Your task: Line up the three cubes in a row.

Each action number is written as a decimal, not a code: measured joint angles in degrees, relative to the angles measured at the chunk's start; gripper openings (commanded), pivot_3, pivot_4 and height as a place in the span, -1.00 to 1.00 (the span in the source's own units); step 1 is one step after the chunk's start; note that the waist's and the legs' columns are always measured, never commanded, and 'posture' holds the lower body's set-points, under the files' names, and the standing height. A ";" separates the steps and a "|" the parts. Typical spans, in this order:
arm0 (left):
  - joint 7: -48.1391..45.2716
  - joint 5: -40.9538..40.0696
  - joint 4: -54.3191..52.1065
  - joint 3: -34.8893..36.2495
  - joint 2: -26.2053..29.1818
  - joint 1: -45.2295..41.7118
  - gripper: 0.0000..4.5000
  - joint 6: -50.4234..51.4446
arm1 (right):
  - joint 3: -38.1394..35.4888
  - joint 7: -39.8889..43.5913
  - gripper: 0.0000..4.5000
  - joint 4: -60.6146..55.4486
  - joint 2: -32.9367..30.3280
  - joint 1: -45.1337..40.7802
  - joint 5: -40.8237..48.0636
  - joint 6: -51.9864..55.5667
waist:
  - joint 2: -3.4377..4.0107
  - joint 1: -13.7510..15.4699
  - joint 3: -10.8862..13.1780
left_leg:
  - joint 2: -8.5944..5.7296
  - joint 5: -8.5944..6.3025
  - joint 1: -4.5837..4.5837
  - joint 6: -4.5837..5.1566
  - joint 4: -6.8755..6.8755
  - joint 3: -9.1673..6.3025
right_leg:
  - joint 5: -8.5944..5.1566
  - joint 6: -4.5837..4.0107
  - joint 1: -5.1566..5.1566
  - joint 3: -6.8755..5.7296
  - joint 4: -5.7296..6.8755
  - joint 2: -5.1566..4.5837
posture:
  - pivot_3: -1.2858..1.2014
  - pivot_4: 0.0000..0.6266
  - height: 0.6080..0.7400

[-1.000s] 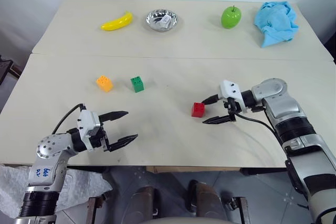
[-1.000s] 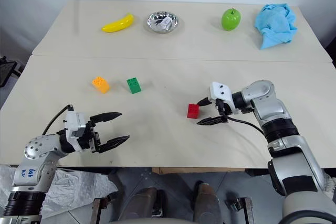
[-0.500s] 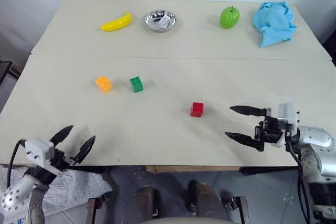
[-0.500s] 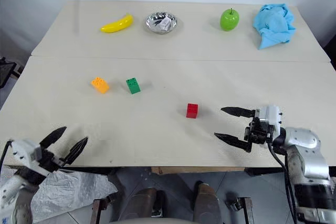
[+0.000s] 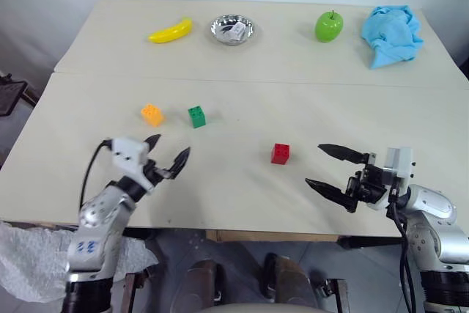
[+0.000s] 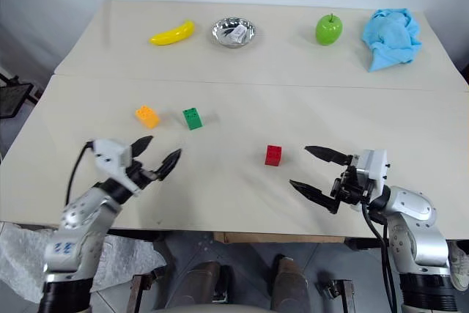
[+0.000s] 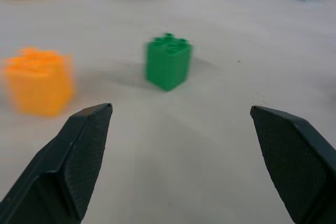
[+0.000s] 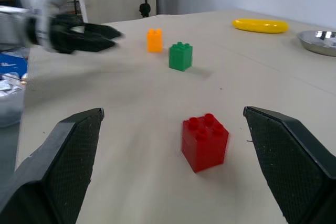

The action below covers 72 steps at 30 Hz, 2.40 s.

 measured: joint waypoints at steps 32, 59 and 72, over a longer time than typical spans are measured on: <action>32.31 26.44 23.53 -11.08 -21.63 -24.78 0.61 6.59 | 2.23 -4.18 1.00 -7.93 0.16 0.93 2.34 7.77 | -0.12 1.77 -0.01 | -0.02 0.09 -0.07 0.07 0.11 0.00 | 0.02 0.06 0.07 -0.04 -0.08 -0.01 | 0.03 -0.52 1.00; -42.78 -5.56 29.10 -3.30 4.17 -21.77 -0.29 -15.51 | -2.50 -4.94 1.00 -10.49 -1.43 8.99 3.26 7.66 | -0.04 2.00 -0.05 | -0.12 0.12 -0.08 0.10 0.13 0.03 | 0.03 0.07 0.11 -0.09 -0.10 -0.02 | 0.03 -0.52 1.00; -58.96 10.50 78.68 -15.13 -2.68 -49.12 -0.29 -42.50 | -6.86 -4.22 1.00 -13.55 -2.97 14.92 4.86 7.45 | -0.19 0.74 -0.01 | -0.22 0.13 -0.13 0.13 0.04 0.24 | 0.05 0.11 -0.02 -0.12 -0.14 0.07 | 0.03 -0.52 1.00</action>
